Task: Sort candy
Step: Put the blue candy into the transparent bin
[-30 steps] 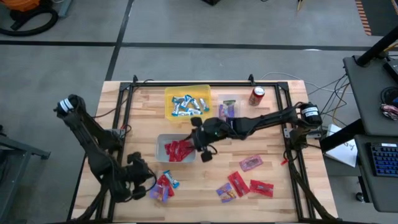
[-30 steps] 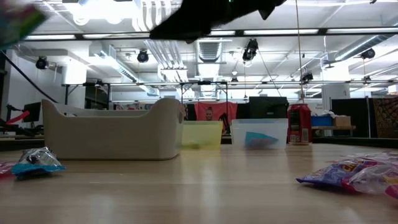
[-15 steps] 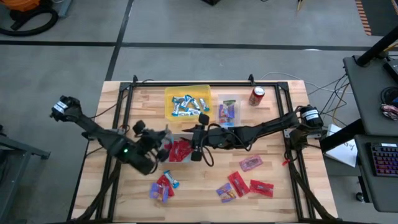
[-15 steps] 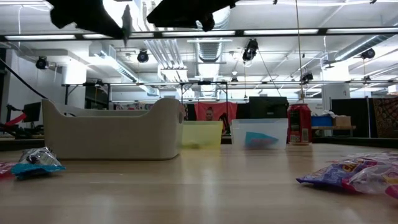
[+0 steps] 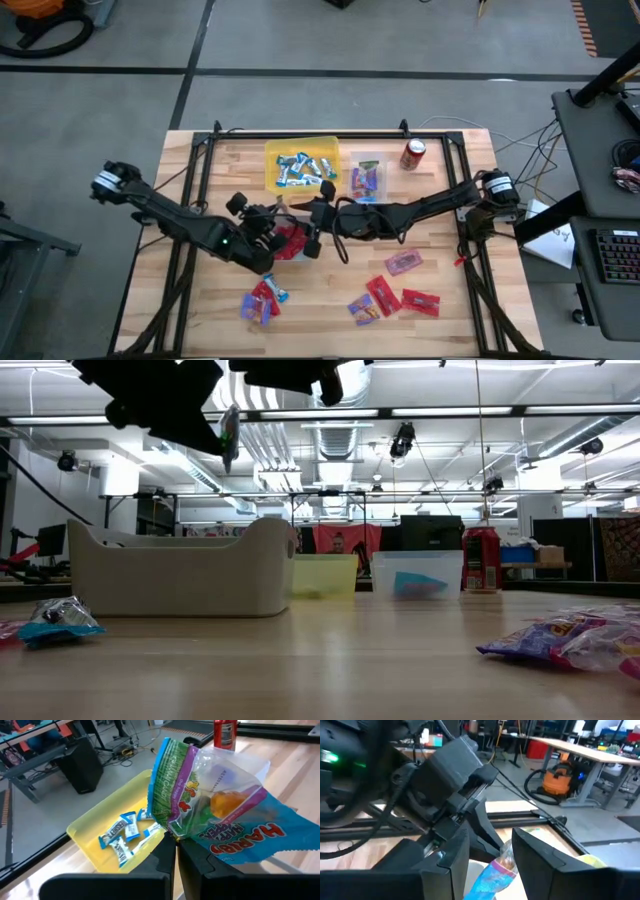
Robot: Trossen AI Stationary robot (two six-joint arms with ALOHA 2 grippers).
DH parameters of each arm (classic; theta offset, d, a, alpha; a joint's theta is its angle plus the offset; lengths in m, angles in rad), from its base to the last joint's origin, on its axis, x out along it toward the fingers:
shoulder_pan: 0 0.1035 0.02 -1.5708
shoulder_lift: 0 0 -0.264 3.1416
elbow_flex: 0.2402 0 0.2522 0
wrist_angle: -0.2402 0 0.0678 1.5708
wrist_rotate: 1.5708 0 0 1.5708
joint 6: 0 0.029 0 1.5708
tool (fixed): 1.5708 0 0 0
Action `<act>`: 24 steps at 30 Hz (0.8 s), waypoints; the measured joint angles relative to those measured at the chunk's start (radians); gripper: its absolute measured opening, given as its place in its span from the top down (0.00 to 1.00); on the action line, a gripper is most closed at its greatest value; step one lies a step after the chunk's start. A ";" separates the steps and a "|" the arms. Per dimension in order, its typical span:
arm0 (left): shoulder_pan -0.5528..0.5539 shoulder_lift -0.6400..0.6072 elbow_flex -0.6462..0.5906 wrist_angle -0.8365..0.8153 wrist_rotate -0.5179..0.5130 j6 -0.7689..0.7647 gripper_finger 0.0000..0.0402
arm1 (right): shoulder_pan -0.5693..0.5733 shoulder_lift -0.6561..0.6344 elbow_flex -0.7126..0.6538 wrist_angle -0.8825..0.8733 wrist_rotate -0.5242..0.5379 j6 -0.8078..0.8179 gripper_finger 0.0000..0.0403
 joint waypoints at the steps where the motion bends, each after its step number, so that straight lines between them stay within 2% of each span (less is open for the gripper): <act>1: 0.000 0.006 0.000 0.014 -0.002 0.004 1.00 | -0.001 0.001 0.000 -0.007 0.000 0.010 0.65; 8: 0.001 0.012 0.000 0.091 -0.026 0.020 1.00 | -0.006 0.003 0.000 -0.043 -0.001 0.085 0.67; 17: 0.002 0.015 0.000 0.297 -0.032 0.194 1.00 | -0.005 0.003 0.000 -0.095 0.034 0.111 0.68; 20: 0.002 0.015 0.000 0.300 -0.032 0.207 1.00 | -0.005 0.003 0.000 -0.114 0.048 0.111 0.73; 24: 0.001 0.015 0.000 0.302 -0.032 0.208 1.00 | -0.005 0.003 0.000 -0.116 0.051 0.111 0.89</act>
